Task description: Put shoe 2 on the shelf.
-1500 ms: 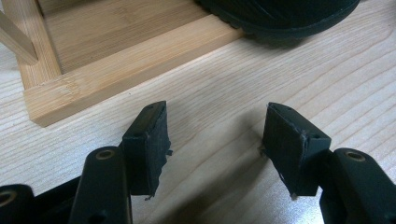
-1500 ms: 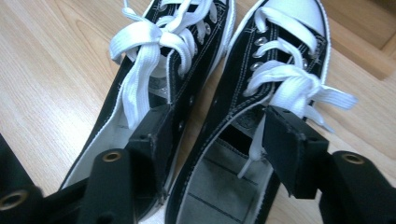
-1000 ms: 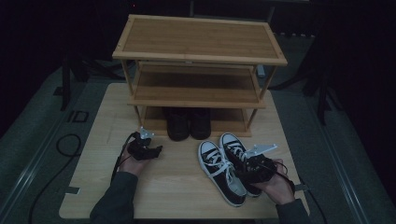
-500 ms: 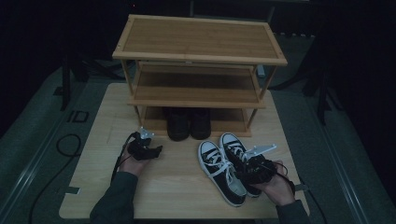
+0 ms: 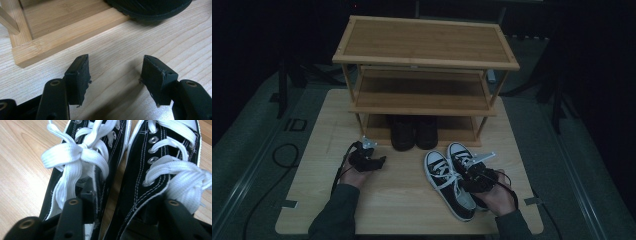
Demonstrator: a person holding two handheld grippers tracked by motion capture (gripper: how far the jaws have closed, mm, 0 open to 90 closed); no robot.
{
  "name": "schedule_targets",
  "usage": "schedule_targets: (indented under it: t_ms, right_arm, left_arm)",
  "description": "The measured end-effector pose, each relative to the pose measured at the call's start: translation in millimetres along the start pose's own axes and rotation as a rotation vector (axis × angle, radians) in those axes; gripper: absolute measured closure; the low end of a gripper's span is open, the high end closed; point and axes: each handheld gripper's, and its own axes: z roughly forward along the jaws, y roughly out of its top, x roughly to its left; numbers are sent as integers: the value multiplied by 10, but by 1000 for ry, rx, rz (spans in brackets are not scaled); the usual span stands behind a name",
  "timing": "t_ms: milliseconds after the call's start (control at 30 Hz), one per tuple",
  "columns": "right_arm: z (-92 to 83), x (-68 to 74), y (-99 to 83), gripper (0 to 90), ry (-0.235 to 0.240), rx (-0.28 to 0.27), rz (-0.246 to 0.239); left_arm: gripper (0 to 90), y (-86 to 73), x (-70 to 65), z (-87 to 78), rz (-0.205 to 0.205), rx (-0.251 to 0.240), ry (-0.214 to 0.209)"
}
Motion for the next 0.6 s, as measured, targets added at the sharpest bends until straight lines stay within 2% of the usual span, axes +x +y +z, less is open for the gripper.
schedule_targets:
  t_ms: [167, 433, 600]
  right_arm:
    - [7, 21, -9, 669, 4, -10, -4]
    - [34, 15, -23, 641, 2, -17, 20]
    - [92, 47, -1, 624, -32, 22, -13]
  left_arm:
    - [397, 0, -1, 1, 0, 0, 0]
    - [395, 1, -4, 2, -1, -1, 1]
    - [395, 1, -4, 3, 0, -1, 0]
